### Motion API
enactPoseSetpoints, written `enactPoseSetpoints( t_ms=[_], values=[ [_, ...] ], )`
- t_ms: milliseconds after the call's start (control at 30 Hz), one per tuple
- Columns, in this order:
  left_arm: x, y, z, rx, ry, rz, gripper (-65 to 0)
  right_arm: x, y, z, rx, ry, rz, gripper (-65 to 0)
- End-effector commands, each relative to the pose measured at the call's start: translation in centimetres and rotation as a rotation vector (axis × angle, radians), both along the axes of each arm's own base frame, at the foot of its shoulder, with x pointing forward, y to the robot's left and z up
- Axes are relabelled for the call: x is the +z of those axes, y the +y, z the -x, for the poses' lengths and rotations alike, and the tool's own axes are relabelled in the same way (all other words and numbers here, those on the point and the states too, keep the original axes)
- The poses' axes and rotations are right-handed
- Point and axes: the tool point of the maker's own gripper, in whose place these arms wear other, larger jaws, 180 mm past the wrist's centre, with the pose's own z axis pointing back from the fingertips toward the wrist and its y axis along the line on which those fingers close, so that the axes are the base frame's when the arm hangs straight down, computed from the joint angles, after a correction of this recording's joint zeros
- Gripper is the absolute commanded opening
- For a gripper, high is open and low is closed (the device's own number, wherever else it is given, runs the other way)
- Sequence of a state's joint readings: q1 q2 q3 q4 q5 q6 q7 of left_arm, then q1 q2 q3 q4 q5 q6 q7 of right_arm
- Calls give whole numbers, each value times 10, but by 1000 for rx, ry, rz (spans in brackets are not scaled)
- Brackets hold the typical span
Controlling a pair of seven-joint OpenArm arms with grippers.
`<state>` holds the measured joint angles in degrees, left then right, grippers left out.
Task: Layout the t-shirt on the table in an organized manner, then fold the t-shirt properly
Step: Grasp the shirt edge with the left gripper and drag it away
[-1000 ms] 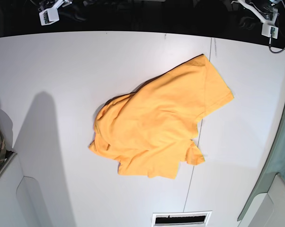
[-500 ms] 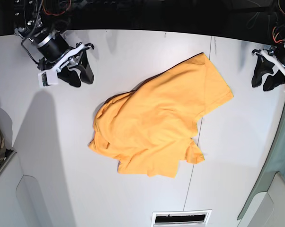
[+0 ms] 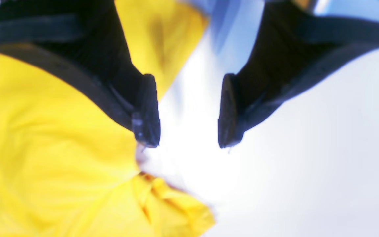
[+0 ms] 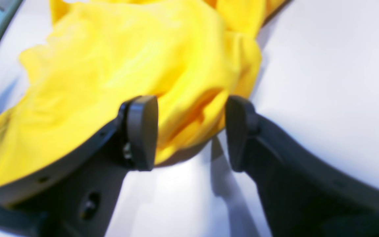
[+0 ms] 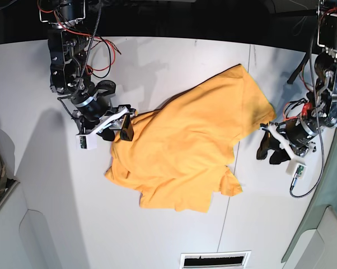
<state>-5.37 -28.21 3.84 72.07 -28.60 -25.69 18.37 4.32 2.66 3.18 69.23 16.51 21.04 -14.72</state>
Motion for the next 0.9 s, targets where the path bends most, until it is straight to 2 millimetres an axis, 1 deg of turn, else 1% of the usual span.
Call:
enactPoseSetpoints(
  t_ms=[0,133,267,400,533,700,767,867],
  values=[
    [8,-2,-13,1,-30,12,-329,10,-1,-14,-15,-37,-8,-325],
    [-12,-16,-28,22,5,66,-329,-3,-2,-16,-19,2,-9,-324],
    [-19,-30,-34,35,27,130,-329,-15,-2,-10,-17,37,-6,-325],
    [-17,-53,-33,-11,22,203,-329,-16,-2,-8,-17,41,-7,-325],
    [-10,-68,-28,-75,28,281,-329,-16,-2,-8,-18,41,-6,-325],
    [-7,-71,-27,-89,25,301,-329,-16,-8,-10,-36,41,-8,-325],
    [-4,-76,-25,-112,32,325,-329,-16,-12,-10,-50,40,-11,-325],
    [-13,-82,-20,-128,70,298,-329,-16,-16,-10,-60,45,-11,-325]
  ],
)
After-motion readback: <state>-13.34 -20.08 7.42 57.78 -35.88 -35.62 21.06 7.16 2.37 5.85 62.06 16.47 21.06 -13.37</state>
